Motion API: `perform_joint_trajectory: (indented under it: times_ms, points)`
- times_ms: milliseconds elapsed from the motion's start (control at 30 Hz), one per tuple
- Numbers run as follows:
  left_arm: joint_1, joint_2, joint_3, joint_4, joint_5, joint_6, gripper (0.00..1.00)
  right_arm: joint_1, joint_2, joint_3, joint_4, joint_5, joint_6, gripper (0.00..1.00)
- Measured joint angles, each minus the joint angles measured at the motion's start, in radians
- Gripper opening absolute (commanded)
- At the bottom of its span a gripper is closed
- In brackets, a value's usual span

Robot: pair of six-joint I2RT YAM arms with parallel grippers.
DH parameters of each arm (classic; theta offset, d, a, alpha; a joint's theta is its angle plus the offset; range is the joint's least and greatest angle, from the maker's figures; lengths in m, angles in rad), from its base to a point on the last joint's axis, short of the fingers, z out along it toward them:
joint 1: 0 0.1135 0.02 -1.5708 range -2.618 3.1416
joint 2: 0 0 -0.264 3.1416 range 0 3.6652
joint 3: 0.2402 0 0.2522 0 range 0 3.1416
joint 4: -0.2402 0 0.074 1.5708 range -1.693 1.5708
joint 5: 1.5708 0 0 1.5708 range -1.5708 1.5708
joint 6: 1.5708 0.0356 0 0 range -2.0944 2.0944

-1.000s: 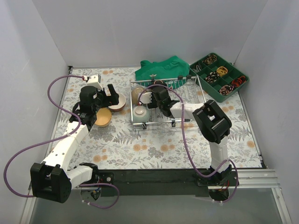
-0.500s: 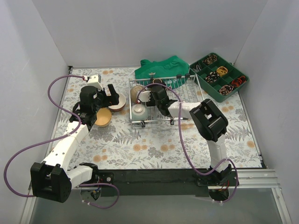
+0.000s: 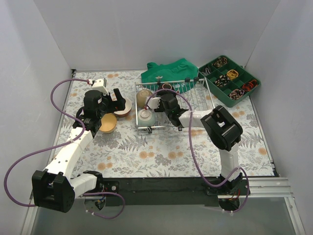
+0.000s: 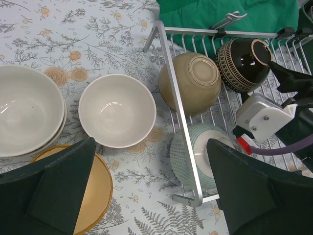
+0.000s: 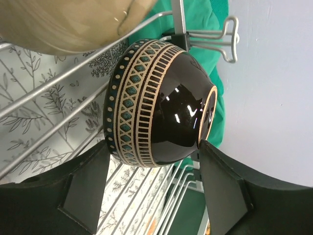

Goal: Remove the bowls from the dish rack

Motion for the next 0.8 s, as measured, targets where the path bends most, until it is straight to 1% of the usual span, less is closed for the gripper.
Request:
perform_joint_trajectory:
  times_ms: [233, 367, 800]
  points:
    - [0.0, 0.0, 0.0, 0.0, 0.006, 0.0, 0.98, 0.0, -0.083, -0.082, -0.006, -0.022, 0.082, 0.38]
    - [0.0, 0.0, -0.001, 0.0, 0.011, 0.0, 0.98, 0.0, -0.146, -0.122, -0.053, -0.033, 0.148, 0.35]
    - [0.0, 0.0, -0.002, 0.016, 0.028, 0.0, 0.98, -0.019, -0.284, -0.124, -0.233, -0.102, 0.483, 0.27]
